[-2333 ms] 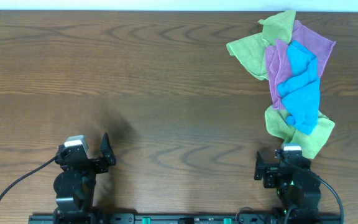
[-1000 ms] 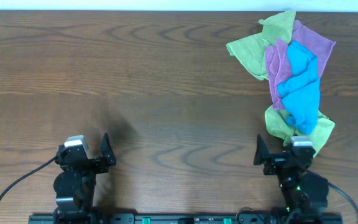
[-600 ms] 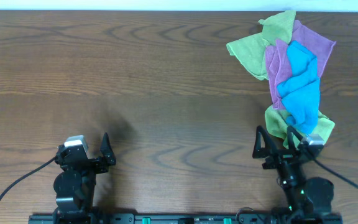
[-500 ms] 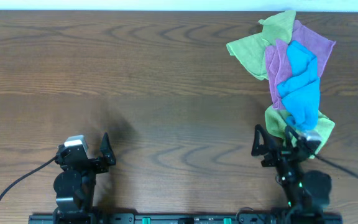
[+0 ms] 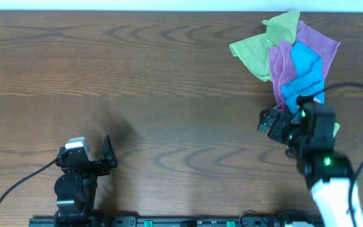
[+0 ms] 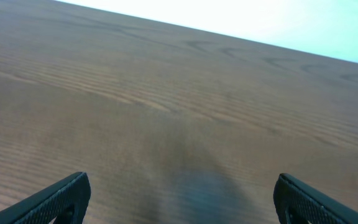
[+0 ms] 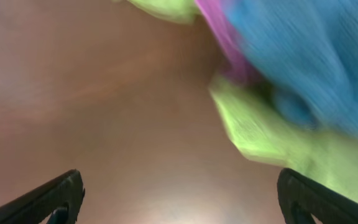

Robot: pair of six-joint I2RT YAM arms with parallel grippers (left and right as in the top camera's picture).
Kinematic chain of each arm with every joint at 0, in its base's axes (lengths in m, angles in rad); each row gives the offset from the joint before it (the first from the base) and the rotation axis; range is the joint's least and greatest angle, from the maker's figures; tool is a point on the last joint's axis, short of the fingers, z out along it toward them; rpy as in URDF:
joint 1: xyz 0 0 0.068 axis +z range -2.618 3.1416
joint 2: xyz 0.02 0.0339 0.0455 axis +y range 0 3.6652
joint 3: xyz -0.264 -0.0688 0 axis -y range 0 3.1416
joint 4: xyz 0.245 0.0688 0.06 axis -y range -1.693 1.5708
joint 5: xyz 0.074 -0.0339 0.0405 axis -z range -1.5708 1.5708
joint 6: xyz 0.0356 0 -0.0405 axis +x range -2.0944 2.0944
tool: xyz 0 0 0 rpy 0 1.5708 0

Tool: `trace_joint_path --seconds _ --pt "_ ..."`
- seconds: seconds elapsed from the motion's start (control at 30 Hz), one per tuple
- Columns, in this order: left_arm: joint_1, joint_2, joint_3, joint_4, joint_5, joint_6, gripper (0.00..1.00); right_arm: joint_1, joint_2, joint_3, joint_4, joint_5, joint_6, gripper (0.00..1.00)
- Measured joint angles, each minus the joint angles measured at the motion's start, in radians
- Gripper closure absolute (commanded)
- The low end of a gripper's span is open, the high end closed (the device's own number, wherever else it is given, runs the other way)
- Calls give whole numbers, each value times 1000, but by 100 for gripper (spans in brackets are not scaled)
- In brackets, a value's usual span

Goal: Fold the cloth
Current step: 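Reach the right gripper to the lime green cloth and grasp its edge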

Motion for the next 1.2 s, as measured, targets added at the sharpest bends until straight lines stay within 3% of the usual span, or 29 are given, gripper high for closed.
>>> trace_joint_path --seconds 0.07,0.17,0.53,1.2 --pt "0 0 0 0 0 0 5 -7 85 79 -123 54 8 1" --pt "0 0 0 0 0 0 5 -19 175 124 -165 91 16 1" --pt "0 0 0 0 0 0 5 -20 215 126 -244 127 62 4" --pt "0 0 0 0 0 0 4 -24 472 99 -204 348 246 12"
